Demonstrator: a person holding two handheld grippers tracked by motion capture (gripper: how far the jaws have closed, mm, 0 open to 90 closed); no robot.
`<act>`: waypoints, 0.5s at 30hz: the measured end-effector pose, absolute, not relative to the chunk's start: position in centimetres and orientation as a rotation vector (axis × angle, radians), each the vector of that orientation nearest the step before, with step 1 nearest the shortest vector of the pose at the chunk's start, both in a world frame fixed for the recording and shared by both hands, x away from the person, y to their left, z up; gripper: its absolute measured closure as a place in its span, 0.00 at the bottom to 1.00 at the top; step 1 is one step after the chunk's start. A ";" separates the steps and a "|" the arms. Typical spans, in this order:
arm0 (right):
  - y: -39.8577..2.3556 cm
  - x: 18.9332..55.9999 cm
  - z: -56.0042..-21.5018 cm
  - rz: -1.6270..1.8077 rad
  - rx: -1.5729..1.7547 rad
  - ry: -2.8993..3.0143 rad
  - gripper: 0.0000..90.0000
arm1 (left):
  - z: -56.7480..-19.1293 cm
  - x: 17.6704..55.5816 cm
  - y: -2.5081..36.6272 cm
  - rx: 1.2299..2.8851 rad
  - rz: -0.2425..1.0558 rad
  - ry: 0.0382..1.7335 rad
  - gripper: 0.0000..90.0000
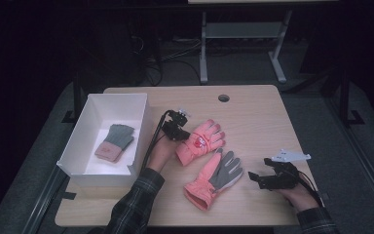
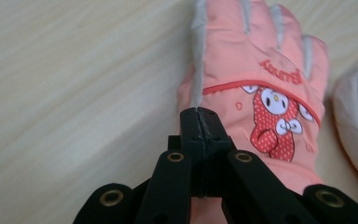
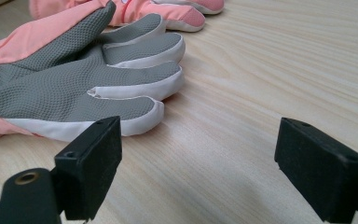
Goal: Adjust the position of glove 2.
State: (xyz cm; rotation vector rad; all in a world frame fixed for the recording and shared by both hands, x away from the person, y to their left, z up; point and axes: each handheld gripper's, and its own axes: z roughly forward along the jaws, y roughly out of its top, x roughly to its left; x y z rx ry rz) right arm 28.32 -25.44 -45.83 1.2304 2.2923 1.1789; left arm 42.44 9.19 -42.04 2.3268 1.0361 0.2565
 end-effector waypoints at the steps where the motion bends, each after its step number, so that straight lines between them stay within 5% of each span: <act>1: -25.4 28.3 -45.8 1.179 1.229 2.293 0.16 | -42.1 42.1 9.3 2.323 0.254 1.034 0.99; 5: -25.4 28.3 -45.8 1.179 1.229 2.292 0.16 | -42.0 41.2 9.5 2.323 0.245 1.019 0.99; 15: -25.4 28.3 -45.9 1.181 1.234 2.291 0.16 | -40.8 40.8 8.9 2.321 0.279 0.894 0.70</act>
